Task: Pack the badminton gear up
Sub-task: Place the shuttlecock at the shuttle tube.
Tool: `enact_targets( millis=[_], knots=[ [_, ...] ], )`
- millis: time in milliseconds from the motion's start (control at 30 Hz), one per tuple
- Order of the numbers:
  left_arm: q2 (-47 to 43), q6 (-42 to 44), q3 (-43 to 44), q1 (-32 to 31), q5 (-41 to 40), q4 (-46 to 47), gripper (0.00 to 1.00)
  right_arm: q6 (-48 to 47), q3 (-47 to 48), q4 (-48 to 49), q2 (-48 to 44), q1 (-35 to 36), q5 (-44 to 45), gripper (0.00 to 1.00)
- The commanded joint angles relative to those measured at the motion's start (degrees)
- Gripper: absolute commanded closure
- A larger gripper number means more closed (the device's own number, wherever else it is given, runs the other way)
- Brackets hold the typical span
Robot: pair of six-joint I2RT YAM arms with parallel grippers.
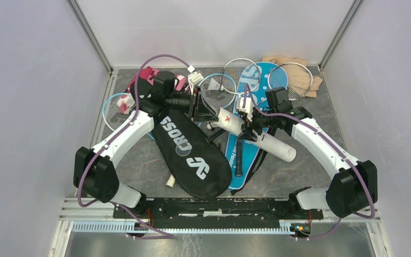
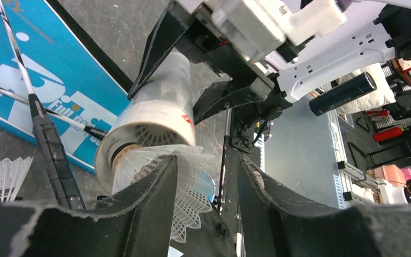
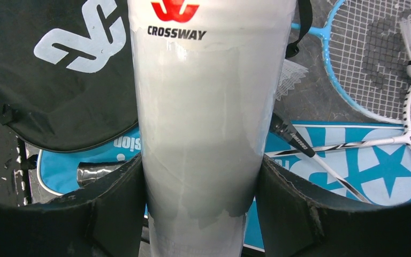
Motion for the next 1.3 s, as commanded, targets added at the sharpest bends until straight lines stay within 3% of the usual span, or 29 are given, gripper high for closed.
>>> enact_targets(
  millis=[0,267,867,1033,1267],
  knots=[
    [-0.83,-0.28,-0.75,0.73,1.26,-0.19,0.48,-3.00,0.43,1.82,-3.10,0.26,-1.68,0.87],
    [-1.10,-1.15,-1.02,1.10,2.05,0.09,0.41,-7.91,0.60,-1.25,-2.98,0.13,-5.94,0.86],
    [1.57,1.17,0.33,-4.38,5.52,-0.18,0.30,-1.52,1.99,1.62,-0.75,0.15,-5.45,0.86],
    [4.00,8.68,4.01,-5.93,3.39,-9.31,0.23,-1.23,1.90,1.81,-0.90,0.26,-4.86,0.86],
    [3.70,18.16,7.78,-6.06,0.88,-18.04,0.05,0.06,0.33,3.45,-1.53,0.04,0.93,0.86]
  ],
)
